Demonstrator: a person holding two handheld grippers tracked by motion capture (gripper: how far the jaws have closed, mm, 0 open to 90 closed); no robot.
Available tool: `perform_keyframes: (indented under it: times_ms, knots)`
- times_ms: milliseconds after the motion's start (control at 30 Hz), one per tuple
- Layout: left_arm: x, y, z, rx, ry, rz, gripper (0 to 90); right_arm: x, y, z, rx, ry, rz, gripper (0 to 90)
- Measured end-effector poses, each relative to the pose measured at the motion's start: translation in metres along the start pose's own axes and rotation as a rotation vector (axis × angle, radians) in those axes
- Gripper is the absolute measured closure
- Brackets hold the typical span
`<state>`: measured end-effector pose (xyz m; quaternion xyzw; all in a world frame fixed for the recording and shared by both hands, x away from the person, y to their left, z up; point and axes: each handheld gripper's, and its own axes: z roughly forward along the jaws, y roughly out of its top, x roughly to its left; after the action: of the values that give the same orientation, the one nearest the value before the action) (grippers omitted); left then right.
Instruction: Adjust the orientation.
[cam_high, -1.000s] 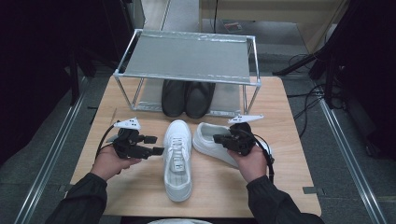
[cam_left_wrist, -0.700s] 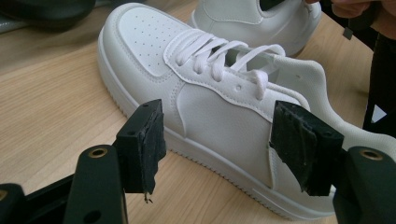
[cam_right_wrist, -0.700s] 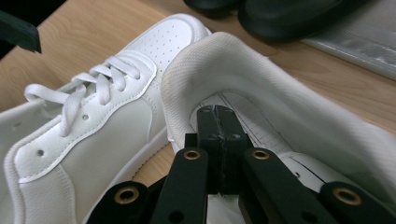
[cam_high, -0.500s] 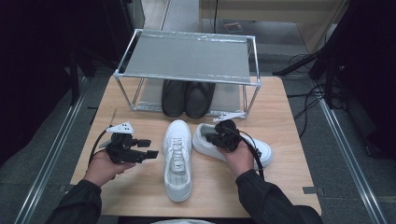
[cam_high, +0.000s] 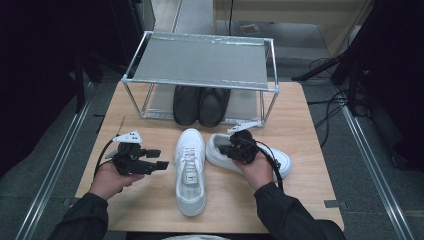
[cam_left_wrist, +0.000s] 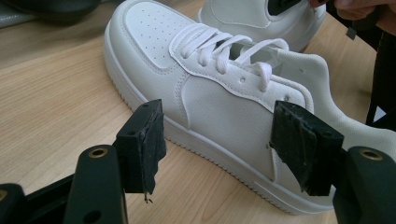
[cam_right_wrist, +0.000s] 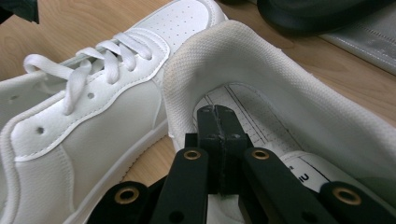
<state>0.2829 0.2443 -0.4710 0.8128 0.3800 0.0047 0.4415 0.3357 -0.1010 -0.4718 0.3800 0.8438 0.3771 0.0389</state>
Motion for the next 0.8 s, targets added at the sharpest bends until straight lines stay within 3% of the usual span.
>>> perform_keyframes:
  times_ms: [233, 300, 433, 667, 800]
  knots:
    - [0.000, 0.001, 0.000, 0.002, -0.004, 0.003, 35.4, -0.005, -0.006, -0.007, -0.027, 0.049, 0.031, 90.0]
    - [0.000, 0.001, 0.001, 0.003, -0.003, 0.002, 35.4, -0.007, -0.006, -0.007, -0.026, 0.040, 0.031, 90.0]
    - [0.000, 0.002, 0.001, -0.001, -0.003, 0.000, 35.4, -0.010, -0.004, -0.006, -0.012, 0.025, 0.017, 90.0]
    - [0.002, 0.002, 0.000, -0.007, -0.005, -0.002, 35.4, -0.011, -0.011, -0.014, 0.035, 0.066, 0.032, 90.0]
    - [0.002, 0.002, 0.000, -0.007, -0.006, -0.001, 35.4, -0.004, -0.017, -0.020, 0.051, 0.085, 0.011, 90.0]
